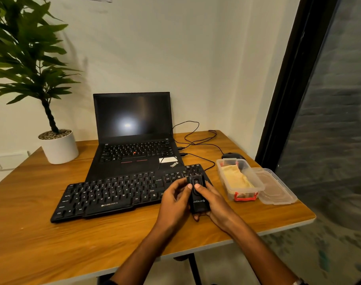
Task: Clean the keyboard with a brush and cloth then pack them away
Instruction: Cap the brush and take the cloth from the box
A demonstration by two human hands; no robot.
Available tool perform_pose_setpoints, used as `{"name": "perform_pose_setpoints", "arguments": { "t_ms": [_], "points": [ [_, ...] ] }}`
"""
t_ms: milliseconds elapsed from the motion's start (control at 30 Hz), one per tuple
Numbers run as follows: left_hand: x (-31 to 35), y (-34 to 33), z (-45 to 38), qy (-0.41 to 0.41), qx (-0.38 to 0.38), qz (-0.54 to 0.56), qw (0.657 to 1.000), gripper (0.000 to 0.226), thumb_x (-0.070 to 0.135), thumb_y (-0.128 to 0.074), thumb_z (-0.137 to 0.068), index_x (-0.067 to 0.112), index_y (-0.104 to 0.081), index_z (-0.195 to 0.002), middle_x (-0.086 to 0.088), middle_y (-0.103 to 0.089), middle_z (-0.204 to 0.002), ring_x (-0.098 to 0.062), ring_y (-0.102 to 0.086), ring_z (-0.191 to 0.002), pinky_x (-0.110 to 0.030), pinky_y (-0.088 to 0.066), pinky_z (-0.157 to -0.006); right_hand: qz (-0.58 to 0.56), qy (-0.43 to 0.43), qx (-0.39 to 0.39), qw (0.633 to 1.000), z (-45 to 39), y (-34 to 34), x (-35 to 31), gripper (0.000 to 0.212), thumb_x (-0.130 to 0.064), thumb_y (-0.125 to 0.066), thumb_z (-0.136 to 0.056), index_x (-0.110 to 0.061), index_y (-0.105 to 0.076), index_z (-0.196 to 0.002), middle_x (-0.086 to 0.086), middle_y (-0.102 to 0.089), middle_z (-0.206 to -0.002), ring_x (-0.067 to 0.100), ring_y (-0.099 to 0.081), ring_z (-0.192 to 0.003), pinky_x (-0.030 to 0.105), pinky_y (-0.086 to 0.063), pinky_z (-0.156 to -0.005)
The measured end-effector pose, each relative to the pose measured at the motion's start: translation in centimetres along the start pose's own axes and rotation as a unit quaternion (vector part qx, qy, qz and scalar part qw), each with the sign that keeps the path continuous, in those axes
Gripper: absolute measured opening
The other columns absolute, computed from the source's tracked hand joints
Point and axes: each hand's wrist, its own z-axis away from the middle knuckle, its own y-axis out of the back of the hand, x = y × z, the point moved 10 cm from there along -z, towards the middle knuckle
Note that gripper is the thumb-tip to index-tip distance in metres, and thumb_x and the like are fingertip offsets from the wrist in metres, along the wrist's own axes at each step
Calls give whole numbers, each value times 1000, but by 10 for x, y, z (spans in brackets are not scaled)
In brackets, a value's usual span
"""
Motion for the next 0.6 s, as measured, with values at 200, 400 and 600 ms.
{"name": "perform_pose_setpoints", "arguments": {
  "t_ms": [200, 400, 600],
  "points": [
    [0, -2, 1, -1, 3, 3, 1000, 31, 17, -57, -98, 14, -57, -129, -5, -66, -120, -21, -69, -103, -35, -58, -60, -5, 1, 11, 1000, 2, 2, -1, 23, -27, -46, -98, -25, -55, -119, 19, -61, -109, 30, -62, -81, 33, -48, -48],
    [2, 0, 2, -16, 16, -35, 999, 28, 18, -56, -99, 14, -58, -126, -2, -68, -115, -6, -69, -98, -29, -58, -78, 93, 7, 38, 995, -2, 10, 4, 42, -52, -61, -83, -39, -39, -117, 14, -53, -123, 33, -68, -88, 36, -52, -50],
    [0, -3, 3, -13, 35, -45, 998, 25, 20, -63, -94, 17, -61, -119, 0, -70, -104, -6, -68, -94, -27, -56, -84, 209, 51, 72, 974, 18, 28, -17, 60, -22, -73, -82, -25, -29, -123, 2, -49, -120, 17, -70, -76, 29, -56, -52]
  ]
}}
